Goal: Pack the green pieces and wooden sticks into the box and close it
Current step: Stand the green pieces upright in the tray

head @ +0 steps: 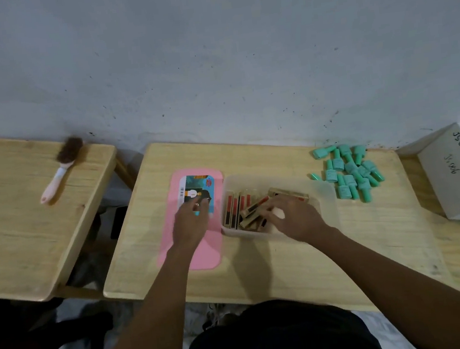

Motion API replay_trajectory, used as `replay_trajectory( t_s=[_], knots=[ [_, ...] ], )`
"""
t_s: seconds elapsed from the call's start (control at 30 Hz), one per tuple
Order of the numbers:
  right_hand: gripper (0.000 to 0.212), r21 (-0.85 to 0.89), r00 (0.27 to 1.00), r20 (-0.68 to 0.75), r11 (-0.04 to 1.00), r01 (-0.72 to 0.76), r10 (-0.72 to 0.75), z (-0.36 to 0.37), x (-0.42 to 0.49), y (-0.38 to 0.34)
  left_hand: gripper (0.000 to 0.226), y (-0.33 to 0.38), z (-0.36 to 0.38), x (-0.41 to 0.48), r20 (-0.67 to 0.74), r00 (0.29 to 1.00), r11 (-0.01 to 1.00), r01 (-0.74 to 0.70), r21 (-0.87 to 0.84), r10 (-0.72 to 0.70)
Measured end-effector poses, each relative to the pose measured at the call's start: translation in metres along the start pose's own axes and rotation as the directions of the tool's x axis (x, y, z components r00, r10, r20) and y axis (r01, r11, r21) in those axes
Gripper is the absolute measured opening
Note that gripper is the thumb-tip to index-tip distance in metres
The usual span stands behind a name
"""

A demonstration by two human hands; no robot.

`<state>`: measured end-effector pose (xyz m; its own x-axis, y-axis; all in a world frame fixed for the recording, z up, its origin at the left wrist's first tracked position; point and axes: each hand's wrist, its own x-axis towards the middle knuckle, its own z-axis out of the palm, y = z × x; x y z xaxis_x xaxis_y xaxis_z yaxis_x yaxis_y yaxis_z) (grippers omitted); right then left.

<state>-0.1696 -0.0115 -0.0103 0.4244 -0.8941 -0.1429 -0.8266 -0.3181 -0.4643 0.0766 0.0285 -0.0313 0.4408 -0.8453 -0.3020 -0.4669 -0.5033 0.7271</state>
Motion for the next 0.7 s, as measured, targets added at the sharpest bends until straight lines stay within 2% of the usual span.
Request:
replay_trajectory(
  t_s=[0.07, 0.13, 0.2, 0.3, 0.47, 0.7],
  knots=[
    [0.035, -0.044, 0.985, -0.105, 0.988, -0.146, 0.141, -0.001, 0.009, 0.012, 0.031, 0.013, 0.009, -0.007, 0.069, 0.991, 0.993, -0.111, -0.044, 0.114],
    [0.045, -0.154, 0.963, -0.023, 0.95, -0.27, 0.27, -0.003, 0.017, 0.021, 0.026, 0.022, 0.018, -0.01, 0.049, 0.983, 0.984, -0.176, -0.019, 0.176],
    [0.05, -0.262, 0.942, 0.045, 0.914, -0.31, 0.332, -0.003, 0.022, 0.028, 0.025, 0.027, 0.024, -0.011, 0.0, 0.983, 0.983, -0.183, 0.006, 0.183],
    [0.046, -0.381, 0.948, 0.029, 0.88, -0.283, 0.317, 0.006, 0.027, 0.038, 0.024, 0.025, 0.026, -0.007, -0.014, 0.984, 0.983, -0.179, 0.033, 0.18],
    [0.026, -0.466, 0.971, -0.069, 0.853, -0.235, 0.23, 0.015, 0.034, 0.046, 0.027, 0.029, 0.024, -0.011, -0.005, 0.984, 0.984, -0.175, 0.035, 0.176],
    [0.019, -0.553, 0.981, -0.056, 0.812, -0.184, 0.185, 0.018, 0.029, 0.048, 0.023, 0.026, 0.029, -0.01, 0.012, 0.988, 0.988, -0.154, -0.007, 0.154]
  ],
)
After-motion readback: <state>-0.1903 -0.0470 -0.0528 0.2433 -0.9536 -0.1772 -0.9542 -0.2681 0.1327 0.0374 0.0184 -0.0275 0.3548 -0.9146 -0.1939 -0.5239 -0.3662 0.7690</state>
